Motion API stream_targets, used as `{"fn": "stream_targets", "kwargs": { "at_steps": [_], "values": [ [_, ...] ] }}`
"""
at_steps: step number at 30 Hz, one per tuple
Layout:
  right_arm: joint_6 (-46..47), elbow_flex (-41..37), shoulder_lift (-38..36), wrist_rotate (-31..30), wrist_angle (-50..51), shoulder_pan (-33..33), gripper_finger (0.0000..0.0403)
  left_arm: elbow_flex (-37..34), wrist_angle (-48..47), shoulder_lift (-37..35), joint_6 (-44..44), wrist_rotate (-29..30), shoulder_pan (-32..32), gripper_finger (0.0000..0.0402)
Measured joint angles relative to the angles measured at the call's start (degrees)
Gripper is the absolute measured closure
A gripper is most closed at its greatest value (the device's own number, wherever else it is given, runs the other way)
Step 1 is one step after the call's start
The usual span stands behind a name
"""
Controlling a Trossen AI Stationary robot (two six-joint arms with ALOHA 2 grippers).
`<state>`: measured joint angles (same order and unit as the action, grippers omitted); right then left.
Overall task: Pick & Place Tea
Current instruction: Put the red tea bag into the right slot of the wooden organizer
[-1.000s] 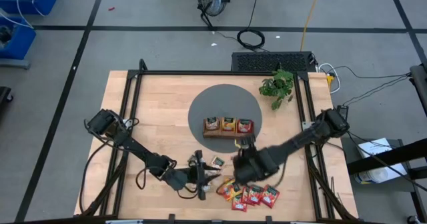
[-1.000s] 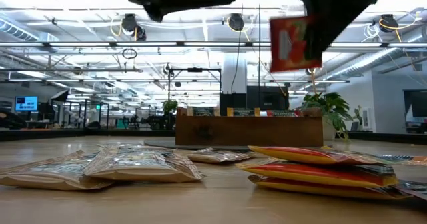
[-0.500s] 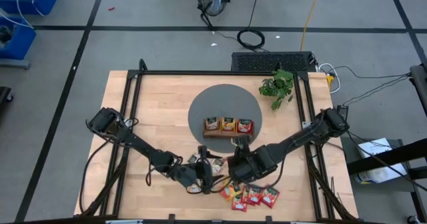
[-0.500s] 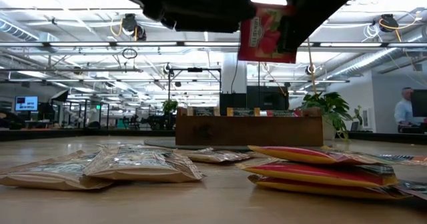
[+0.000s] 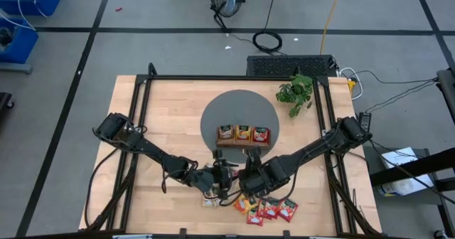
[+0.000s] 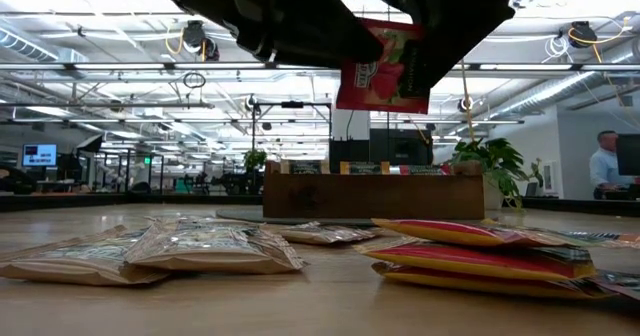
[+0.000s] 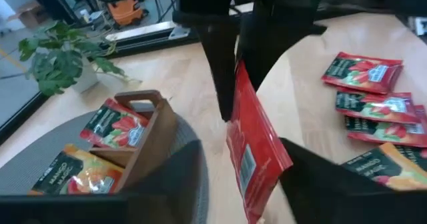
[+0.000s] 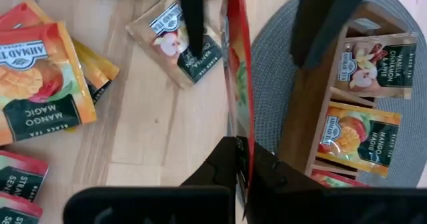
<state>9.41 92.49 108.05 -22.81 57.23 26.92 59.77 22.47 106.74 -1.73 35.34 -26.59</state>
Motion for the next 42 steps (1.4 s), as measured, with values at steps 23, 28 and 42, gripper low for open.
{"fn": "stream_targets", "kwargs": {
  "at_steps": [23, 28, 42],
  "values": [
    [-4.09, -0.09, -4.98, -7.37, 0.33, 3.57, 0.0281, 0.0, -3.4, -0.09, 0.97, -2.46, -0.33, 0.0376],
    [-4.27, -9.53, -14.74, -11.14, -14.06, 6.51, 0.0236, 0.0, -2.37, -0.09, 2.03, -2.3, -0.67, 0.0386],
    [-7.54, -62.05, -40.18, -6.95, -87.9, 9.19, 0.0243, 0.0, 10.82, -0.09, 15.39, 4.57, -2.9, 0.0386]
  ]
}}
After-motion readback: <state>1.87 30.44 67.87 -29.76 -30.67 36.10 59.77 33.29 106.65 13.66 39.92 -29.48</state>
